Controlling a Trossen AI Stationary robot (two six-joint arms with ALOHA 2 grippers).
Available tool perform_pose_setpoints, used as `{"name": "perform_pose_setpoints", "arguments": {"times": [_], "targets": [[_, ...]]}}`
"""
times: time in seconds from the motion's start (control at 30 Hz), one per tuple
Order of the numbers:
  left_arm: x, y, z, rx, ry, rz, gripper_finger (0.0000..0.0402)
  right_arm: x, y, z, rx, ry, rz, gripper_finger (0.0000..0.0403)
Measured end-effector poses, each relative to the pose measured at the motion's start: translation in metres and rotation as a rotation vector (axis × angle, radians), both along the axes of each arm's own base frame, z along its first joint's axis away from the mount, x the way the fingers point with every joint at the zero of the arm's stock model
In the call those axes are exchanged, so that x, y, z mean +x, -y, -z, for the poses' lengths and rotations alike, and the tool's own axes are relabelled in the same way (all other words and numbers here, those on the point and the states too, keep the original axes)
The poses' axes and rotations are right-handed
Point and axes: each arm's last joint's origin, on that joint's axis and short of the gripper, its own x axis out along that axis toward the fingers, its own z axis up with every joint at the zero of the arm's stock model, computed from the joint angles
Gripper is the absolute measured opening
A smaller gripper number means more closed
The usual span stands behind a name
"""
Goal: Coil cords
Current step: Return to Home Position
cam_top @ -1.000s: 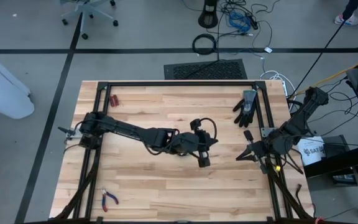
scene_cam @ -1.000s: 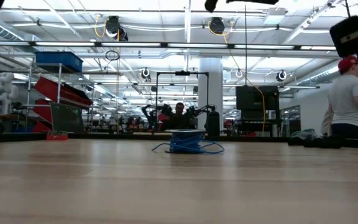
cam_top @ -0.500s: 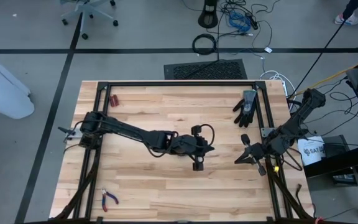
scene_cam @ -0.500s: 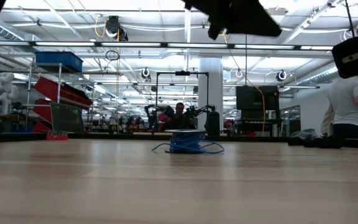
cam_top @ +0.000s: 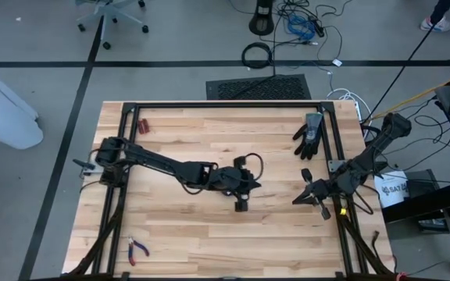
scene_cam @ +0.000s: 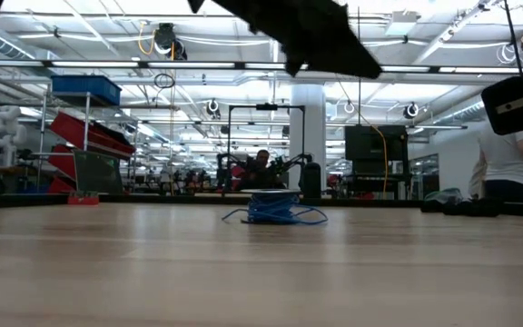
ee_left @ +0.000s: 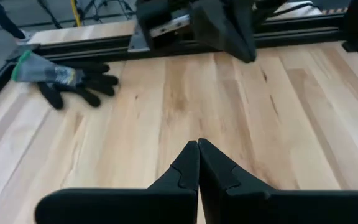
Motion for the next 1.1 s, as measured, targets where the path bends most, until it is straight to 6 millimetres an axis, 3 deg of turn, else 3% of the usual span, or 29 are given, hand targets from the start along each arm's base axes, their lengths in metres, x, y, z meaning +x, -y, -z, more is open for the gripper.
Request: {"name": "perform_pose_setpoints", "arguments": {"times": [0.17, 0.6, 0.87, 1.1], "targets": [[-0.025, -0.006, 0.004, -0.018, 0.025, -0.045, 0.0002, 0.002, 0.002, -0.001, 0.021, 0.012, -0.021, 0.0], [-0.118, -0.017, 0.001, -0.043, 0.177, -0.131, 0.0001, 0.005, 0.007, -0.005, 0.03, 0.045, -0.043, 0.0], [-0.176, -0.028, 0.022, -0.093, 0.296, -0.148, 0.0001, 0.006, 0.01, -0.005, 0.033, 0.044, -0.044, 0.0], [-0.207, -0.034, 0.036, -0.108, 0.332, -0.162, 0.0001, 0.009, 0.015, -0.006, 0.004, 0.064, -0.005, 0.0]]}}
